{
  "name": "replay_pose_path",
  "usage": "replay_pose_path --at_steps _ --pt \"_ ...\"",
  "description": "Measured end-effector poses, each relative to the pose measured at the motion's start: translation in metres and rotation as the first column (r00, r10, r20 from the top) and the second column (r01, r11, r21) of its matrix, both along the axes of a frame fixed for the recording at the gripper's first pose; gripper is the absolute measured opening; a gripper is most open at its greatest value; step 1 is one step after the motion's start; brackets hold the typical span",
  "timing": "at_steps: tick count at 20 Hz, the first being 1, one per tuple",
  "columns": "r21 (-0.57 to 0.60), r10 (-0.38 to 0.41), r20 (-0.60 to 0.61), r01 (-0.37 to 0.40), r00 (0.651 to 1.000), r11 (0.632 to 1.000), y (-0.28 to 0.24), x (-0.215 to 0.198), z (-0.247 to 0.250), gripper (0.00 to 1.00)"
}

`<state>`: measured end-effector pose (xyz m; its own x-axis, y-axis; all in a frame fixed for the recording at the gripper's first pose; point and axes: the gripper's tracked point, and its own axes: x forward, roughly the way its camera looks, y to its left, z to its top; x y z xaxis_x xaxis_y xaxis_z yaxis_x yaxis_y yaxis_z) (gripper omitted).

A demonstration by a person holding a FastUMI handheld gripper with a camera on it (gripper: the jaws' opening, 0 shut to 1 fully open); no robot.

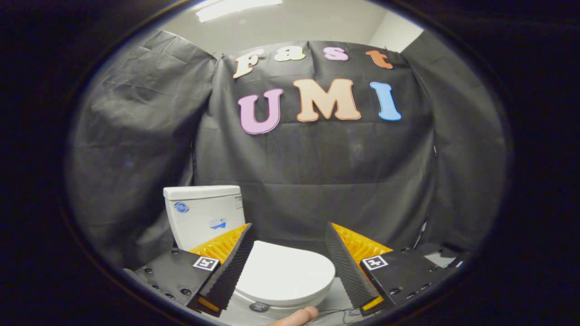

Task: Open the toilet lid.

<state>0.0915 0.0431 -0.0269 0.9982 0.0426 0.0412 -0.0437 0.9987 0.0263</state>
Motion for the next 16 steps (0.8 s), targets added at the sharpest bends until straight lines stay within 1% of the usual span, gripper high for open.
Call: replay_pose_path --at_steps 2,6,8,9,10,12,13,15,16 --pt "0.014 -0.002 -0.023 0.002 1.0 1.0 0.01 0.001 -0.014 0.98" --pt "0.034 0.078 -0.083 -0.075 0.994 0.997 0.052 0.001 -0.042 0.98" --pt "-0.003 0.078 -0.121 -0.078 0.99 0.997 0.056 0.001 -0.053 0.98" --pt "0.016 0.087 -0.111 -0.086 0.99 0.996 0.062 0.0 -0.053 0.99" --pt "0.062 0.084 -0.089 -0.079 0.992 0.995 0.065 -0.001 -0.052 0.99" --pt "0.157 0.036 -0.064 -0.026 0.997 0.987 0.063 -0.003 -0.056 0.98" --pt "0.198 0.012 -0.065 0.001 0.998 0.98 0.064 -0.005 -0.068 0.98" --pt "0.282 -0.022 -0.089 0.047 0.996 0.958 0.067 -0.013 -0.09 0.99" --pt "0.335 -0.021 -0.108 0.056 0.994 0.941 0.068 -0.016 -0.099 0.99"
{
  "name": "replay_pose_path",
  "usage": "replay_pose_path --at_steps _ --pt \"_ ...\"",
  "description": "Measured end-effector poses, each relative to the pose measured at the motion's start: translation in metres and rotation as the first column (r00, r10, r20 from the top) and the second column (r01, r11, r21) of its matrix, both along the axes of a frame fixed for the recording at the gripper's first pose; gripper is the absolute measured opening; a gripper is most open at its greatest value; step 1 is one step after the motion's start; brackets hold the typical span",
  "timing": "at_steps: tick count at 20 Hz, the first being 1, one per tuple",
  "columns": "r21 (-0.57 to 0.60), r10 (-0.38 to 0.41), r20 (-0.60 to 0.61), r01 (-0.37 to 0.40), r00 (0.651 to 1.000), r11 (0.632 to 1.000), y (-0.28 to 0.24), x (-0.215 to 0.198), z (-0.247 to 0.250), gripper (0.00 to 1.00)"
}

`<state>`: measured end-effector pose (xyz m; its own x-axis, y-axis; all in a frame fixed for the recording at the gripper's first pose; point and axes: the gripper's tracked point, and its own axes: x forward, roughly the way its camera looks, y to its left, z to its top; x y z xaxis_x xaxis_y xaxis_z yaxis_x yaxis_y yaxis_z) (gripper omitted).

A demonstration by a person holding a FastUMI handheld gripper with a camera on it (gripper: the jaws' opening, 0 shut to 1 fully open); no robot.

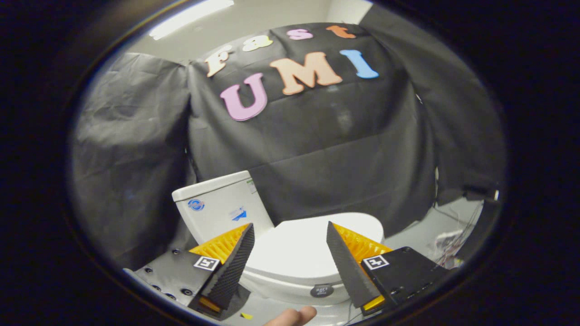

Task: Open the toilet lid.

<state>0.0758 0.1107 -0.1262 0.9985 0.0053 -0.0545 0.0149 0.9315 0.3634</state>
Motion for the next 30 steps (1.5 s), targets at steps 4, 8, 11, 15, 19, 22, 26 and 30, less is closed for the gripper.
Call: replay_pose_path --at_steps 4,8,11,15,19,22,26,30 --pt "0.117 -0.021 -0.057 0.027 0.998 0.993 0.0 -0.004 -0.032 0.99" --pt "0.261 -0.071 -0.233 0.133 0.97 0.956 -0.007 -0.005 -0.102 0.99" --pt "0.377 -0.073 -0.28 0.18 0.957 0.909 -0.006 -0.012 -0.124 0.99" --pt "0.422 -0.062 -0.415 0.253 0.907 0.871 -0.005 -0.017 -0.171 0.99" --pt "0.568 -0.058 -0.474 0.356 0.878 0.742 -0.008 -0.015 -0.208 0.98" --pt "0.637 -0.047 -0.486 0.391 0.873 0.664 -0.002 -0.003 -0.215 0.88" --pt "0.779 -0.042 -0.419 0.383 0.907 0.496 0.004 0.021 -0.204 0.54" --pt "0.819 -0.083 -0.383 0.38 0.92 0.43 0.001 0.031 -0.203 0.17"
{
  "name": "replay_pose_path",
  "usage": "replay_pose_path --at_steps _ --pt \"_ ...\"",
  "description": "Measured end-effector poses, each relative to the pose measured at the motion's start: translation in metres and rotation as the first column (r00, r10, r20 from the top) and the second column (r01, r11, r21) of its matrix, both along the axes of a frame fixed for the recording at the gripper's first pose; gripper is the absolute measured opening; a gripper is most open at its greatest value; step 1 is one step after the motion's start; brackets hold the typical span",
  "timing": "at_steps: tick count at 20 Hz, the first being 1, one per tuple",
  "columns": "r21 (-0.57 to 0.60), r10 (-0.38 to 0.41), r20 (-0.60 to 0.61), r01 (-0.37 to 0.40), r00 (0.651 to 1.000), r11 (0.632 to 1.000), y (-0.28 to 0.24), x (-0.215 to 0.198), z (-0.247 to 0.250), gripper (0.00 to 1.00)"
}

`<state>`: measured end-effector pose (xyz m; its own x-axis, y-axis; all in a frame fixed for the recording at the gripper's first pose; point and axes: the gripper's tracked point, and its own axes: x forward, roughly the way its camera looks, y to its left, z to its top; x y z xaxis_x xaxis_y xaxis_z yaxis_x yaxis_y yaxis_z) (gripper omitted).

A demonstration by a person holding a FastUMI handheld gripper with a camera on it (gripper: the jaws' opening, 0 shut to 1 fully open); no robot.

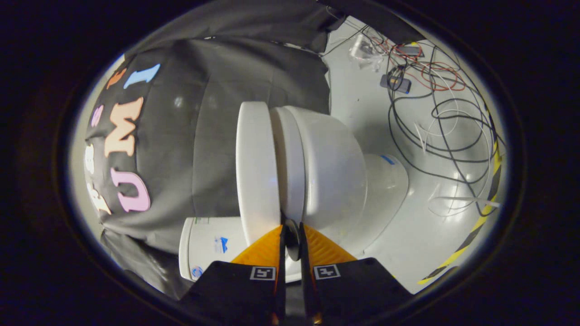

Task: Open the toilet lid.

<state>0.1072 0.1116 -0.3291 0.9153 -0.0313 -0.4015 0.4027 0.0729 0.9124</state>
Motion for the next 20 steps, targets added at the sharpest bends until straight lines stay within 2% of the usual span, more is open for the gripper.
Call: replay_pose_path --at_steps 5,6,7,10,15,18,20 --pt "-0.017 0.007 0.011 -0.006 1.0 1.0 -0.007 -0.01 0.012 0.17" --pt "-0.065 0.01 -0.015 -0.011 1.0 0.998 0.0 0.006 0.004 0.16" --pt "-0.09 0.039 -0.032 -0.042 0.999 0.995 0.006 0.001 0.0 0.0" --pt "-0.093 0.01 -0.054 -0.015 0.998 0.996 0.002 0.001 0.009 0.0" --pt "-0.177 0.026 -0.085 -0.041 0.996 0.983 0.007 -0.003 0.023 0.0" --pt "-0.168 -0.006 -0.089 -0.009 0.996 0.986 0.006 -0.001 0.036 0.01" --pt "-0.211 -0.005 -0.099 -0.016 0.995 0.977 0.01 0.0 0.042 0.0"
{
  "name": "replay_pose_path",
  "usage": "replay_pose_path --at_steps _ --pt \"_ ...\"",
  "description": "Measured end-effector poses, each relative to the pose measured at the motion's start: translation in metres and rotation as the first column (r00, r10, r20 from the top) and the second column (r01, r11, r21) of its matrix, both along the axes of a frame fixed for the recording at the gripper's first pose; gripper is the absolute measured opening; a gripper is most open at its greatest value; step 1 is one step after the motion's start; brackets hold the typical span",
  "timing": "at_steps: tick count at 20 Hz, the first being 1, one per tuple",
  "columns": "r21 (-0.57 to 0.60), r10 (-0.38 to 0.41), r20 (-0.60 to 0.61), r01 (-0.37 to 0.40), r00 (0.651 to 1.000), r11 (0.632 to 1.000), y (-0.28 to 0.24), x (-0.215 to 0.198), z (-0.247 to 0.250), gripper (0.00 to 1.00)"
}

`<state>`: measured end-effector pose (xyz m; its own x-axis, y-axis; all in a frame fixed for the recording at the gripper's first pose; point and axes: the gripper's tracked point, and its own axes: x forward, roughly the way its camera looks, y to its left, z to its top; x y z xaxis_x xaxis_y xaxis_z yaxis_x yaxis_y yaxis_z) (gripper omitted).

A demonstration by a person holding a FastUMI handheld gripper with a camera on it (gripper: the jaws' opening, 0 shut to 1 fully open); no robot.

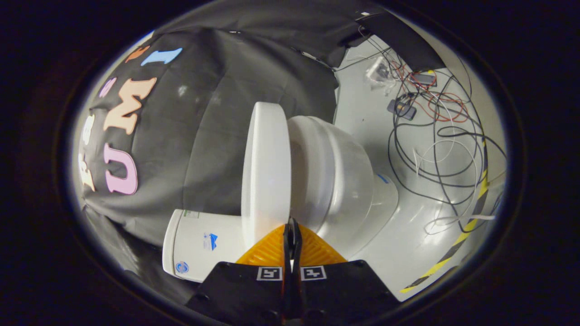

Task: Open the toilet lid.

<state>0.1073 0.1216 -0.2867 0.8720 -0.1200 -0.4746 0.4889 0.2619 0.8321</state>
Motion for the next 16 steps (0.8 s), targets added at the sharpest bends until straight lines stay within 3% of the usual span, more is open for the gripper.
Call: replay_pose_path --at_steps 9,16 --pt "-0.094 -0.021 -0.057 0.016 0.998 0.995 0.007 0.006 0.043 0.0" --pt "-0.206 0.013 -0.083 -0.03 0.996 0.978 0.014 0.01 0.072 0.0"
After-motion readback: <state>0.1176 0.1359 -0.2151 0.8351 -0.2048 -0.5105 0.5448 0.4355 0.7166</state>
